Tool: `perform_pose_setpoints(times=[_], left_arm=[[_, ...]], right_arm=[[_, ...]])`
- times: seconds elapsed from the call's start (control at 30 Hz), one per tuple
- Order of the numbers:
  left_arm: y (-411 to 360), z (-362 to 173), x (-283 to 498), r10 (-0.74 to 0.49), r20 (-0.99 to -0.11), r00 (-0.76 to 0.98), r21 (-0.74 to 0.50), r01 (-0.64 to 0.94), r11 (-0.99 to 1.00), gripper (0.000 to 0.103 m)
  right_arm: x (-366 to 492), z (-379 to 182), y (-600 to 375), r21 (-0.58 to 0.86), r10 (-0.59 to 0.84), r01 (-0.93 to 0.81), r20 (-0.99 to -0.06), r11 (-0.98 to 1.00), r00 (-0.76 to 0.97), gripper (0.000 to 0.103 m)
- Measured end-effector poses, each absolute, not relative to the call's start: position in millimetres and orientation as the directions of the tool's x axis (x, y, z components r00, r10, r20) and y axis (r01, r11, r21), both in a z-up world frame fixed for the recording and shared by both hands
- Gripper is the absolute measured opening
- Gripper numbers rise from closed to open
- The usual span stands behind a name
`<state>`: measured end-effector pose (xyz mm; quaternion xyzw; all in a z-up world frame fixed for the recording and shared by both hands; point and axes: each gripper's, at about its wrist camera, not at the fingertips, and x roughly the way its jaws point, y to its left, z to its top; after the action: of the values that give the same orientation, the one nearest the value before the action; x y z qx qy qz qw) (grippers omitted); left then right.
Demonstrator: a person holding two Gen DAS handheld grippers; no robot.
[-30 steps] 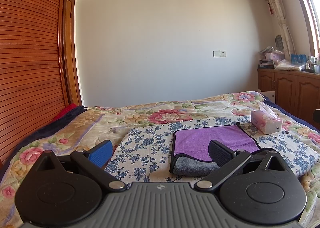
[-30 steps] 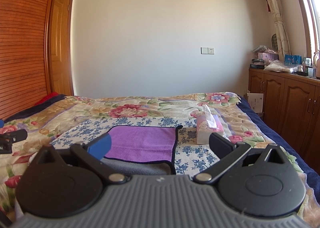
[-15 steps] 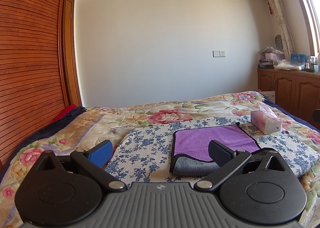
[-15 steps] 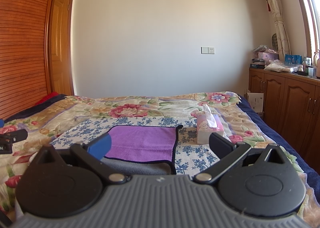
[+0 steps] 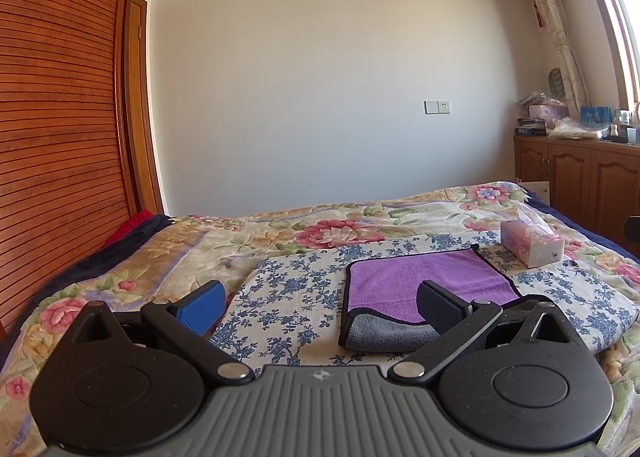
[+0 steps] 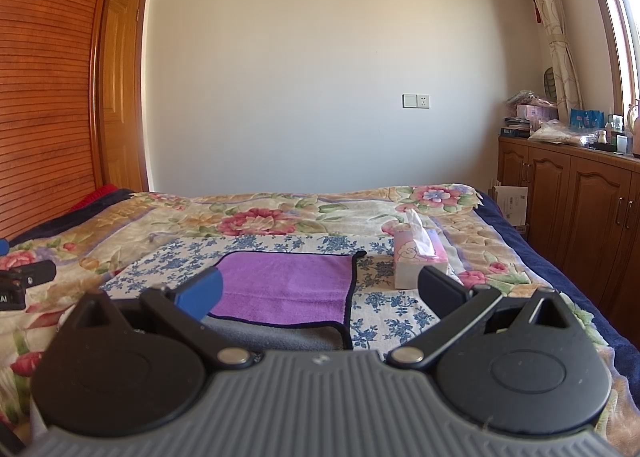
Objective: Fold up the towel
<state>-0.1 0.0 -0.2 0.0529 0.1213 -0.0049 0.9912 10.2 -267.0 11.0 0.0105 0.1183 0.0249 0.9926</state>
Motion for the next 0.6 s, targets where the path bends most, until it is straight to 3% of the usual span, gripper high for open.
perform_pose_setpoints(times=[0.6], left_arm=[[0.0,-0.3,0.0,0.004,-0.242,0.970,0.108,0.023,0.994,0.103]], right_arm=[[12.2,9.5,-267.3,0.027,0.053,-0.048,-0.238,0.998,0.970,0.103]])
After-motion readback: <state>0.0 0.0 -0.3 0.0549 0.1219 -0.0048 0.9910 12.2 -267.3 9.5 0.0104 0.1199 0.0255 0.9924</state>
